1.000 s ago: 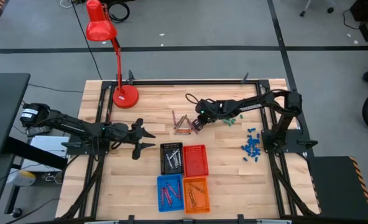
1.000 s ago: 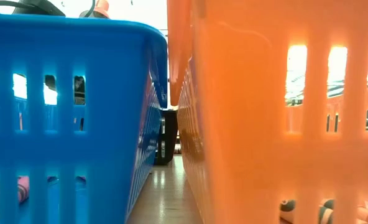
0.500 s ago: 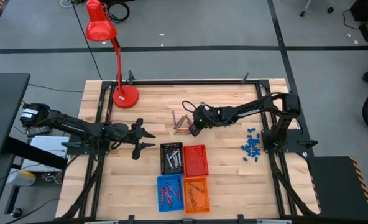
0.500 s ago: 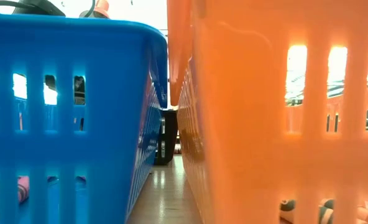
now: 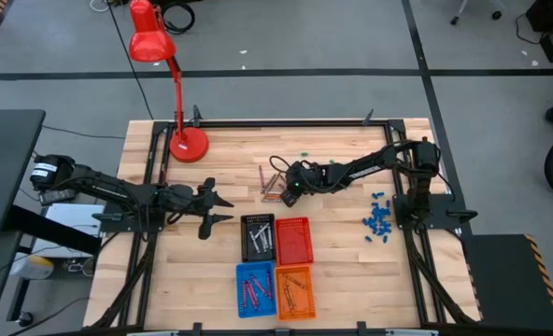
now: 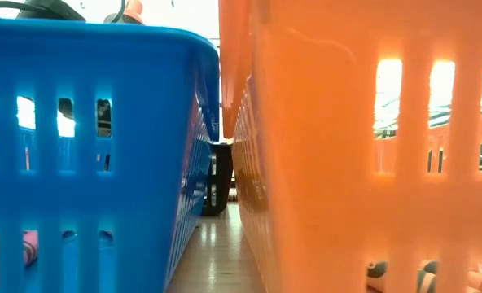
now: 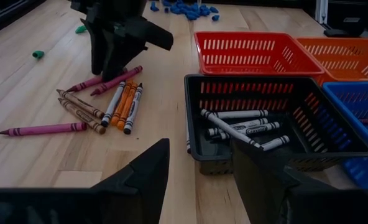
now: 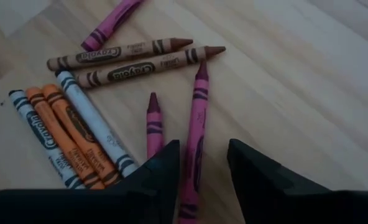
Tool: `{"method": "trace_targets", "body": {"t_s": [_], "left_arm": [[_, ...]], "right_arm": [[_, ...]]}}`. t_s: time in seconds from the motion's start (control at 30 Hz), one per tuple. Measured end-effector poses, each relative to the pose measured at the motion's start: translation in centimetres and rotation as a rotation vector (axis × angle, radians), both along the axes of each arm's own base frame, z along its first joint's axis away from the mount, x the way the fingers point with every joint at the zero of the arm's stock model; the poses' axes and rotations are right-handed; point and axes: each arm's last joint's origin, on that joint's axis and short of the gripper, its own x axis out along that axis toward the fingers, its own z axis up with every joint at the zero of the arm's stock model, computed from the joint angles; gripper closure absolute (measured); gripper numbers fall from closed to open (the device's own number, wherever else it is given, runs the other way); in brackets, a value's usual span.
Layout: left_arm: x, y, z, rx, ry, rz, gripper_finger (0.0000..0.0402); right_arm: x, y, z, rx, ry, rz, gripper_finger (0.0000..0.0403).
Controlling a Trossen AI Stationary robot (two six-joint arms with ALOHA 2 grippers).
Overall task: Sort crayons
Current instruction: Put the red crayon into the blue basket
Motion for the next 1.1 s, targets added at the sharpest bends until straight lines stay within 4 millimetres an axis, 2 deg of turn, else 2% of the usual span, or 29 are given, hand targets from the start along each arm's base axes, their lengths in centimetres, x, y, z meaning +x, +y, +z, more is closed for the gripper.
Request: {"method": "trace_targets", "body": {"t_s": [0.23,0.47,0.57,0.8,1.1], "left_arm": [[0.0,0.0,0.0,0.000,0.000,0.000,0.0219],[0.0,0.0,0.0,0.001,0.000,-0.001,0.0219],[0.0,0.0,0.0,0.001,0.000,0.000,0.0219],[0.0,0.0,0.0,0.002,0.000,-0.001,0.0219],[0.0,0.0,0.0,0.002,0.001,-0.001,0.0219]], "right_arm": [[-0.2,-0.1,-0.1,0.020,0.023,-0.004,0.0280],[-0.6,-0.4,-0.3,0.046,0.058,-0.015,0.0358],[-0.7,-0.5,-0.3,0.051,0.067,-0.016,0.0380],[-0.5,-0.4,0.5,0.071,0.054,-0.023,0.0375],[1.0,0.2,2.9,0.082,0.062,0.007,0.0372]]}}
